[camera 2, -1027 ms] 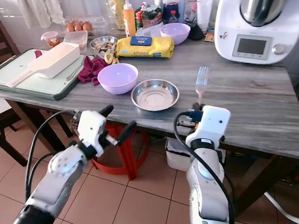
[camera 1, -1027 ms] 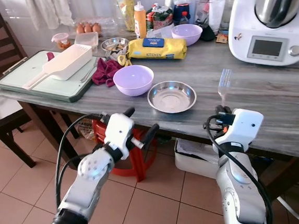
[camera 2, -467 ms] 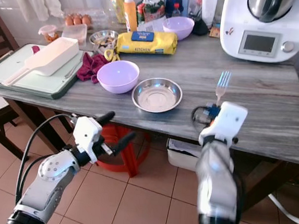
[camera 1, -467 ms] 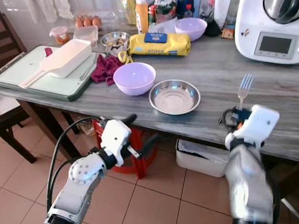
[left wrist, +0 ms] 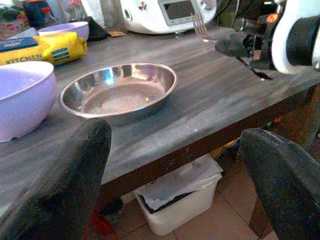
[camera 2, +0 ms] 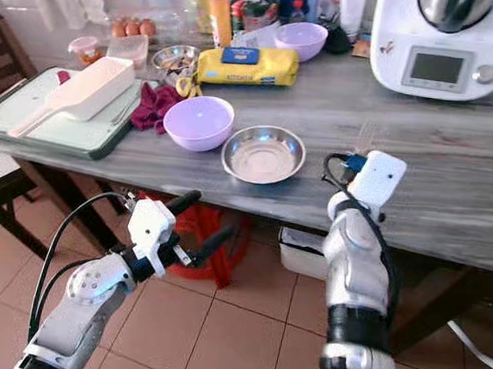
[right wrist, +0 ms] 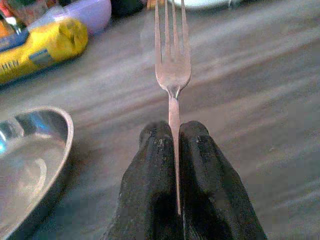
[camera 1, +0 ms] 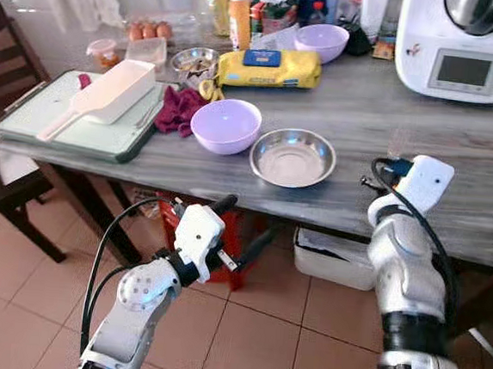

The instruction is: Setting the table

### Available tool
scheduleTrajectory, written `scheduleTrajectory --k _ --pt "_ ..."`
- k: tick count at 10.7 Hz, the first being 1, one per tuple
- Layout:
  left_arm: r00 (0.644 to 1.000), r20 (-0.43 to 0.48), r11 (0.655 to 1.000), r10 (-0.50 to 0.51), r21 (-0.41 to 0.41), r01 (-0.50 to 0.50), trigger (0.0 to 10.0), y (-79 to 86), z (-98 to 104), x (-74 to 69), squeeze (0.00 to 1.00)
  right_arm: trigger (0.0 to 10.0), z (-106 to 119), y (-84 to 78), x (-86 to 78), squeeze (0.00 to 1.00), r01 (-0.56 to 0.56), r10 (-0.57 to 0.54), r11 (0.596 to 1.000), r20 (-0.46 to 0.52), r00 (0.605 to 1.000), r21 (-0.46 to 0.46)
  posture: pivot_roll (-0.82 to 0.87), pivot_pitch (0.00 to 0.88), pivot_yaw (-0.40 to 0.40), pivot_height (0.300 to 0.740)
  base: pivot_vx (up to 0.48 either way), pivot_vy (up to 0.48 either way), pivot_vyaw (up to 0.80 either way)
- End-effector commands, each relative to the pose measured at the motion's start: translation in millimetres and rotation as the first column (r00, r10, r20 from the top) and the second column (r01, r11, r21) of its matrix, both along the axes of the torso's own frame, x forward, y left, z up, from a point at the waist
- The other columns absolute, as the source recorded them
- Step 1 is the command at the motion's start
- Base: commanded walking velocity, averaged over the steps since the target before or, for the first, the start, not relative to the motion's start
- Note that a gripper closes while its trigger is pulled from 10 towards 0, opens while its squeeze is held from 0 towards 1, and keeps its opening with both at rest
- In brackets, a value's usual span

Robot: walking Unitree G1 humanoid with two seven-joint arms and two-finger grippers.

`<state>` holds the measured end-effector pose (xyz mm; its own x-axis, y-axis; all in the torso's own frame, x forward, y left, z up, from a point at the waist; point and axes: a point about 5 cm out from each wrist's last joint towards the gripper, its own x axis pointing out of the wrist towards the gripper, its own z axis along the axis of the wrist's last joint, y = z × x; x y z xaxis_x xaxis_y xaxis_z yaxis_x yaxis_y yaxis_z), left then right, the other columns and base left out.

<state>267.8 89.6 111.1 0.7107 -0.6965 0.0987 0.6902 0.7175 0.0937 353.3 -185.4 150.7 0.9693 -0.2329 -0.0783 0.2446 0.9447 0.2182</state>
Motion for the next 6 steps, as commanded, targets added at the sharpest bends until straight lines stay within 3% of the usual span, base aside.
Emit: scheduleTrajectory --k 1,6 --pt "1.000 0.003 1.000 0.006 0.020 -0.006 10.0 4.4 0.4 -1.6 0.00 10.0 3.3 6.3 4.1 0.00 -0.026 0.025 1.000 0.013 1.000 0.015 -0.07 0.129 0.135 0.740 0.000 0.000 0.00" --pt "1.000 -0.005 1.000 -0.021 0.021 0.021 10.0 1.0 0.7 -4.0 0.00 10.0 -6.2 14.4 17.5 0.00 -0.063 0.066 0.996 -0.039 0.997 0.068 -0.06 0.130 0.135 0.740 0.000 0.000 0.00"
